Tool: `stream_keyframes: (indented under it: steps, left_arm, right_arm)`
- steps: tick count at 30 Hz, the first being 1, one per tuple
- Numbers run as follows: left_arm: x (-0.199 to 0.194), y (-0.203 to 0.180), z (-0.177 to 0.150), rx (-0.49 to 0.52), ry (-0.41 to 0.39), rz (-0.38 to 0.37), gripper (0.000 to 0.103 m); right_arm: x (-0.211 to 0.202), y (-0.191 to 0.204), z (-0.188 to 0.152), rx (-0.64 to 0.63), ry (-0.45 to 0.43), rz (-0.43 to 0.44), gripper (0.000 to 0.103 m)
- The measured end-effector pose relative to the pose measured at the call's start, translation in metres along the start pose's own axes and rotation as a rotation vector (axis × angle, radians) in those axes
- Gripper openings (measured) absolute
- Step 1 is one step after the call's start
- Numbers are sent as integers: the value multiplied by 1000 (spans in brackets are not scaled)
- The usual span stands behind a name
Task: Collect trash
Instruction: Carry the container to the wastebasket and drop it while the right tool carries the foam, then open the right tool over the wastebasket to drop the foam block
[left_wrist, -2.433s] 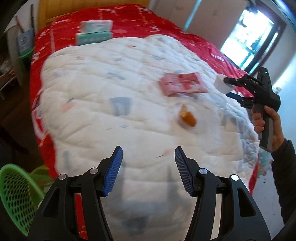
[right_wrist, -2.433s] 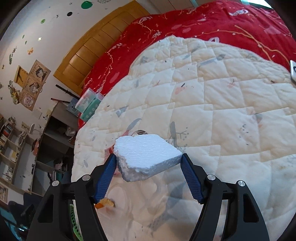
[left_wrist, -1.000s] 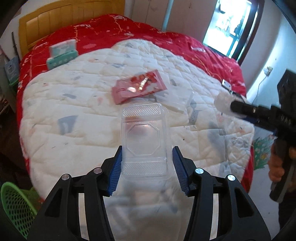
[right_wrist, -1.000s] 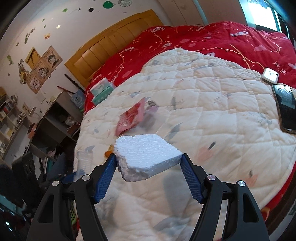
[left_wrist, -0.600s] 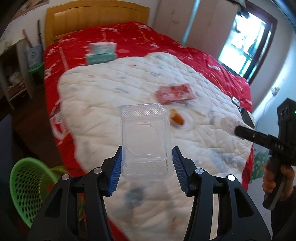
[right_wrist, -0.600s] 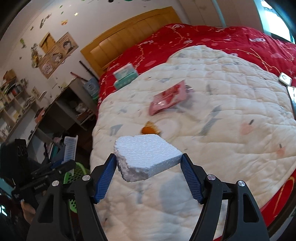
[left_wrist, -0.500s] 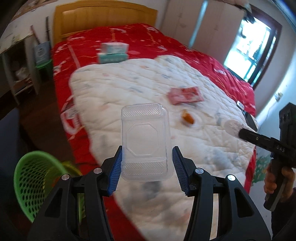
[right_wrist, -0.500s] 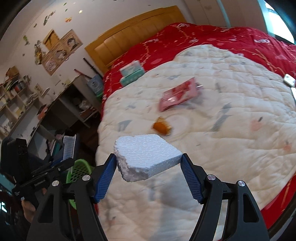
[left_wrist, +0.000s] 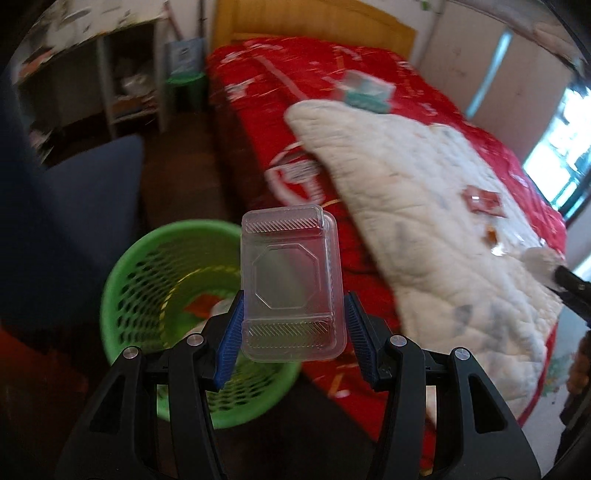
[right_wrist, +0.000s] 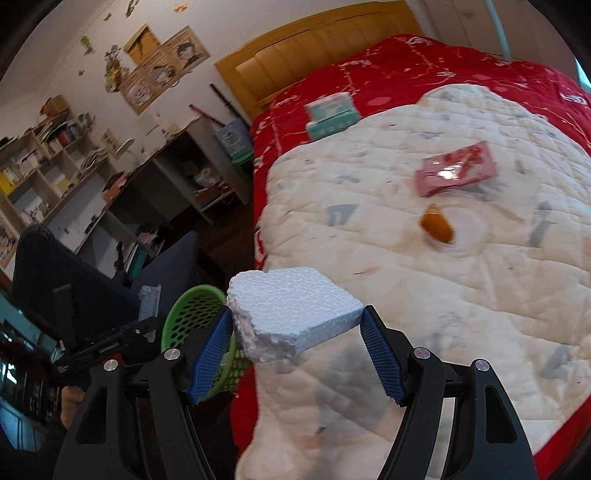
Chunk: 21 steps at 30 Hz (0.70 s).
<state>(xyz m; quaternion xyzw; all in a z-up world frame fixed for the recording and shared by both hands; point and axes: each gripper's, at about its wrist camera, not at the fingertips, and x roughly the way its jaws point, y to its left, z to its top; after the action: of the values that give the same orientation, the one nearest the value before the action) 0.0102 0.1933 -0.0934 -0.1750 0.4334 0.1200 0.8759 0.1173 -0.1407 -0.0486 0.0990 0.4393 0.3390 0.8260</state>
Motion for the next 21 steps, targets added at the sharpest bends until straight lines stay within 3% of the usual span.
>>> stream_keyframes:
  steps: [9,12,21]
  left_arm:
    - [22,48,-14,-100,80,13,54]
    - [28,53,-18,-125,100,-6,63]
    - [18,66,-24,-152,80,-15,68]
  right_arm:
    - [32,41,1,-54,52,48,68]
    - [40,48,2,-66,64,59,68]
    - [60,68,-1,-99,107,86,68]
